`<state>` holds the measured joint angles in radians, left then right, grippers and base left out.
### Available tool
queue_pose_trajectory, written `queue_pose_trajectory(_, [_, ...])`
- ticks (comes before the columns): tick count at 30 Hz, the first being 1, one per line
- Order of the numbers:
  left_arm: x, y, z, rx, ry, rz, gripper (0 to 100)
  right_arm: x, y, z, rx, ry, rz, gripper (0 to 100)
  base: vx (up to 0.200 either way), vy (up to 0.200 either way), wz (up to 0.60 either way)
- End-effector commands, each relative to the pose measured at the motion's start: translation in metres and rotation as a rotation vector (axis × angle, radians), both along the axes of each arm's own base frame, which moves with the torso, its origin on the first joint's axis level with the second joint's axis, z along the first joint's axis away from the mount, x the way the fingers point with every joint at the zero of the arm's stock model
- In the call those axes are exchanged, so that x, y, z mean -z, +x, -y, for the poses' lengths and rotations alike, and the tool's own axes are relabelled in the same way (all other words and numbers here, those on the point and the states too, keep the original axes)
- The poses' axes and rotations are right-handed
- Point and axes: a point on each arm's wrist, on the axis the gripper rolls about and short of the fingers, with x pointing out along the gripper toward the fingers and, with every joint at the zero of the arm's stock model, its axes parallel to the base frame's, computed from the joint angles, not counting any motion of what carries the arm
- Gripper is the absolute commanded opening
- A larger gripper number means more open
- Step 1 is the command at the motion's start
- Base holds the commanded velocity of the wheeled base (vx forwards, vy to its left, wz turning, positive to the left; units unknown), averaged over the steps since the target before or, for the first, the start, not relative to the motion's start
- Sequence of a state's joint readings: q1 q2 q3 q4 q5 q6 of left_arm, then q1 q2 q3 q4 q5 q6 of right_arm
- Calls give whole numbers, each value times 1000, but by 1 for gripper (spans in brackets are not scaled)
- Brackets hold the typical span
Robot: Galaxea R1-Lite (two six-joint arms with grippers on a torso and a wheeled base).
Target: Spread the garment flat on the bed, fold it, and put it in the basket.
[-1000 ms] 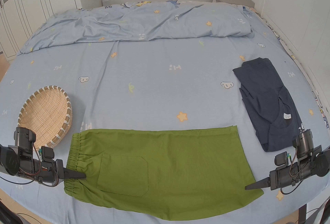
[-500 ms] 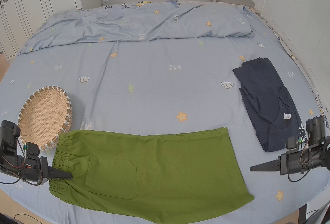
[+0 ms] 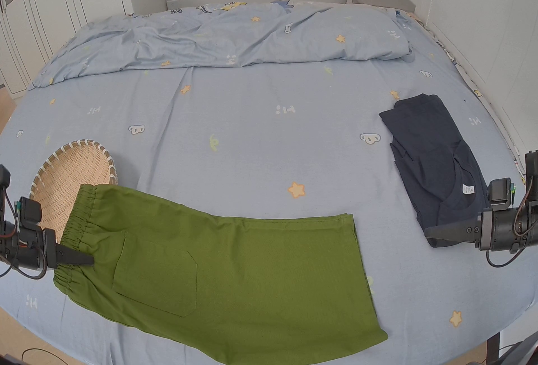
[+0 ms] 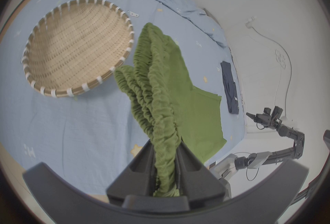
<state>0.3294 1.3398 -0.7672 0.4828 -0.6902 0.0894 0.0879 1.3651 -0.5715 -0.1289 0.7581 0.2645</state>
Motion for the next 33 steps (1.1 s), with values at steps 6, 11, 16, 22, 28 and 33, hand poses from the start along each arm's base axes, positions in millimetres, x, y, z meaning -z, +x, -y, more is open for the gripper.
queue_pose_trajectory(6, [-60, 4, 69, 211, 75, 65, 0, -5, -1, 2, 8, 4, 20, 100, 0, 0, 0])
queue_pose_trajectory(11, [-71, 5, 99, 267, 155, 139, 0, -4, -1, 2, 14, 2, 19, 100, 0, 0, 0])
queue_pose_trajectory(16, [-69, 11, 128, 363, 147, 176, 0, -3, -1, 2, 15, 1, 14, 100, 0, 0, 0])
queue_pose_trajectory(22, [-60, 24, 166, 485, 144, 180, 0, -4, -1, 3, 19, 0, 20, 100, 0, 0, 0])
queue_pose_trajectory(28, [-48, 27, 197, 562, 179, 185, 0, -6, 0, 6, 36, -1, 30, 100, 0, 0, 0])
queue_pose_trajectory(33, [-42, 31, 215, 595, 180, 206, 0, -6, 0, 7, 41, -1, 33, 100, 0, 0, 0])
